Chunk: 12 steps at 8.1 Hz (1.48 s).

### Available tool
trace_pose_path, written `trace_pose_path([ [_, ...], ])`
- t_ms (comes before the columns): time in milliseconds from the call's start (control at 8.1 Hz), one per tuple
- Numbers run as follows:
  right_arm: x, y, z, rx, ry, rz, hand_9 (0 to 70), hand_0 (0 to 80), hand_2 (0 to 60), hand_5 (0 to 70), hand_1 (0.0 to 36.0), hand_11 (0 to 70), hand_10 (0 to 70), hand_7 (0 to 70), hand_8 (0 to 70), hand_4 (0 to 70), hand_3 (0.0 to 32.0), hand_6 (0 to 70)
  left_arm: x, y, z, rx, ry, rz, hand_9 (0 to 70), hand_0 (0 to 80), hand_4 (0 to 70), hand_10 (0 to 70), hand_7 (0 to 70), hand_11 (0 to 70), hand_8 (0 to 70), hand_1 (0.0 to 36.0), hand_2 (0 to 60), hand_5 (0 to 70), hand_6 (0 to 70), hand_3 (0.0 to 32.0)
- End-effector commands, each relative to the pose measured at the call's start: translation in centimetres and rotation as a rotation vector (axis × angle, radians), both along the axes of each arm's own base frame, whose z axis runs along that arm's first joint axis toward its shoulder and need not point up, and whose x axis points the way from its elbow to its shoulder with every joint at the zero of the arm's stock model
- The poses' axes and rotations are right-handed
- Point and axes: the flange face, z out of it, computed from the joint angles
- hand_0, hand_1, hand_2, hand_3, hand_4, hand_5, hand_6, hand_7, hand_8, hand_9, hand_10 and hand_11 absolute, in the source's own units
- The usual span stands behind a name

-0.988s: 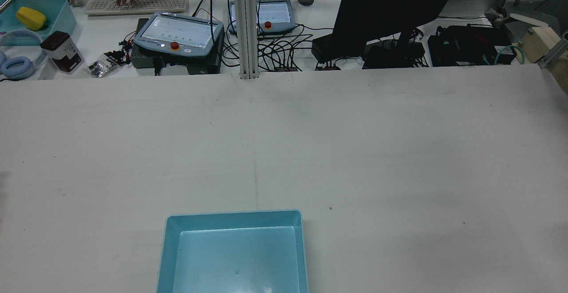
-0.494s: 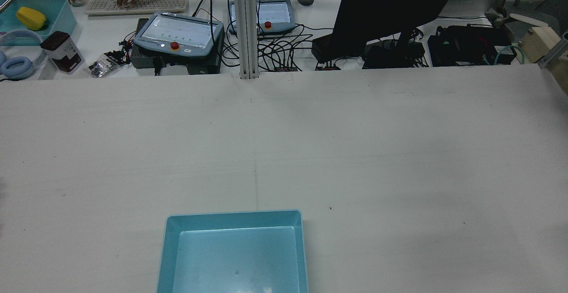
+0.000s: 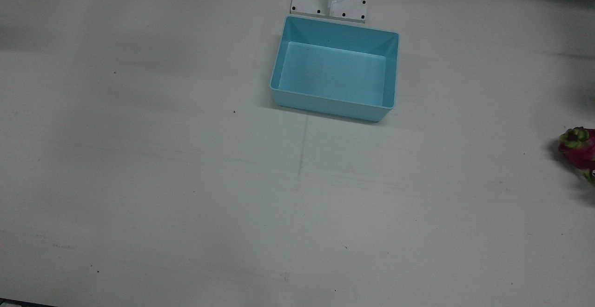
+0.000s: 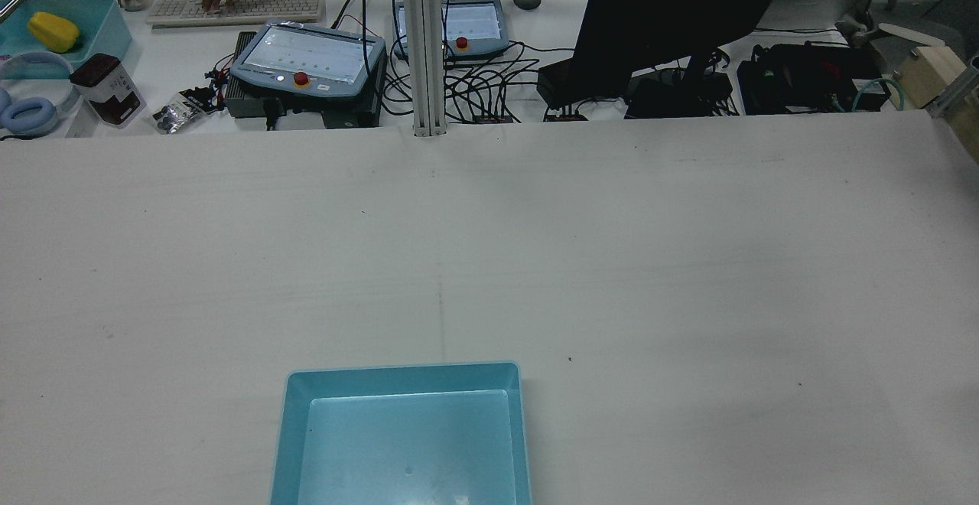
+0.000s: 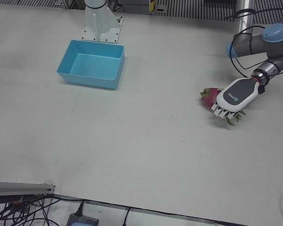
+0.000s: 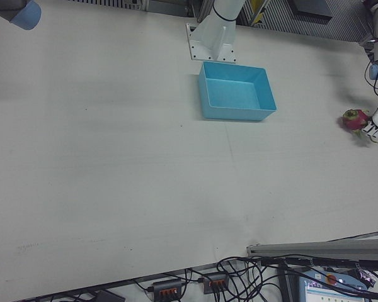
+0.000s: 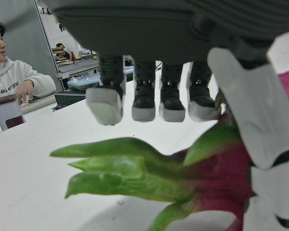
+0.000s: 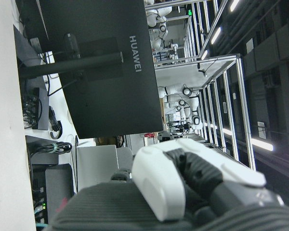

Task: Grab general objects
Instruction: 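Hold the left hand beside the pink dragon fruit on the table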

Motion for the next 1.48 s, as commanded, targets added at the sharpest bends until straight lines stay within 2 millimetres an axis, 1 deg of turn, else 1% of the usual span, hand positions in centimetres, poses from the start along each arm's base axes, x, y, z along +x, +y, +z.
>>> trace_pose_path([
  [0, 0.0, 0.0, 0.0, 0.0, 0.0, 0.0, 0.0, 0.0, 0.0, 0.0, 0.0, 0.0, 0.0, 0.0, 0.0, 0.0, 0.0, 0.0, -1.9, 6.5, 1.2, 0.057, 0.07, 0.016, 2.7, 46.9, 8.5, 8.6, 16.8, 14.1, 0.1, 14.8, 16.1, 33.6, 1.6, 0.0],
  [123, 0.0, 0.0, 0.0, 0.0, 0.0, 0.0, 0.0, 0.0, 0.0, 0.0, 0.0, 0.0, 0.0, 0.0, 0.0, 0.0, 0.0, 0.0, -2.9, 6.9, 1.0, 0.056, 0.076, -0.005, 0.0, 50.3, 0.0, 0.4, 0.0, 2.9, 0.0, 21.4, 16.0, 0.0, 0.0, 16.6],
  [247, 0.0, 0.0, 0.0, 0.0, 0.0, 0.0, 0.0, 0.0, 0.0, 0.0, 0.0, 0.0, 0.0, 0.0, 0.0, 0.0, 0.0, 0.0, -3.2, 7.0, 0.9, 0.057, 0.083, -0.011, 0.0, 52.1, 0.0, 0.0, 0.0, 1.1, 0.0, 23.4, 15.4, 0.0, 0.0, 23.0],
  [370, 0.0, 0.0, 0.0, 0.0, 0.0, 0.0, 0.0, 0.0, 0.0, 0.0, 0.0, 0.0, 0.0, 0.0, 0.0, 0.0, 0.0, 0.0, -3.2, 7.0, 0.9, 0.054, 0.086, -0.008, 0.0, 53.2, 0.0, 0.0, 0.0, 0.2, 0.0, 24.3, 15.0, 0.0, 0.0, 25.4],
  [494, 0.0, 0.0, 0.0, 0.0, 0.0, 0.0, 0.0, 0.0, 0.0, 0.0, 0.0, 0.0, 0.0, 0.0, 0.0, 0.0, 0.0, 0.0, -3.2, 7.1, 1.2, 0.041, 0.089, -0.005, 0.0, 52.5, 0.0, 0.0, 0.0, 0.2, 0.0, 23.8, 15.8, 0.0, 0.0, 25.6],
  [617, 0.0, 0.0, 0.0, 0.0, 0.0, 0.0, 0.0, 0.0, 0.0, 0.0, 0.0, 0.0, 0.0, 0.0, 0.0, 0.0, 0.0, 0.0, -3.2, 7.3, 1.4, 0.036, 0.089, -0.003, 0.0, 51.8, 0.0, 0.0, 0.0, 0.3, 0.0, 23.0, 16.1, 0.0, 0.0, 25.0],
  [741, 0.0, 0.0, 0.0, 0.0, -0.002, 0.0, 0.0, 0.0, 0.0, 0.0, 0.0, 0.0, 0.0, 0.0, 0.0, 0.0, 0.0, 0.0, -3.2, 7.3, 1.2, 0.04, 0.09, -0.003, 0.0, 51.4, 0.0, 0.0, 0.0, 0.0, 0.0, 22.9, 16.4, 0.0, 0.0, 26.0],
  [864, 0.0, 0.0, 0.0, 0.0, 0.0, 0.0, 0.0, 0.0, 0.0, 0.0, 0.0, 0.0, 0.0, 0.0, 0.0, 0.0, 0.0, 0.0, -3.1, 7.5, 1.3, 0.043, 0.083, 0.014, 0.0, 53.1, 0.0, 0.0, 0.0, 0.0, 0.0, 24.1, 15.1, 0.0, 0.0, 30.2],
  [988, 0.0, 0.0, 0.0, 0.0, 0.0, 0.0, 0.0, 0.0, 0.0, 0.0, 0.0, 0.0, 0.0, 0.0, 0.0, 0.0, 0.0, 0.0, -2.9, 7.6, 1.2, 0.044, 0.077, 0.031, 0.0, 53.4, 0.0, 0.0, 0.0, 0.0, 0.0, 24.7, 15.8, 0.0, 0.0, 32.0],
  [1235, 0.0, 0.0, 0.0, 0.0, 0.0, 0.0, 0.0, 0.0, 0.0, 0.0, 0.0, 0.0, 0.0, 0.0, 0.0, 0.0, 0.0, 0.0, -2.7, 7.7, 1.4, 0.043, 0.065, 0.05, 0.0, 54.5, 0.0, 0.0, 0.0, 0.7, 0.0, 25.7, 16.7, 0.0, 0.0, 32.0],
  [1358, 0.0, 0.0, 0.0, 0.0, 0.0, 0.0, 0.0, 0.0, 0.0, 0.0, 0.0, 0.0, 0.0, 0.0, 0.0, 0.0, 0.0, 0.0, -2.4, 7.3, 1.2, 0.046, 0.059, 0.062, 0.0, 56.3, 0.0, 0.0, 0.0, 1.1, 0.0, 27.2, 17.6, 0.0, 0.0, 32.0],
])
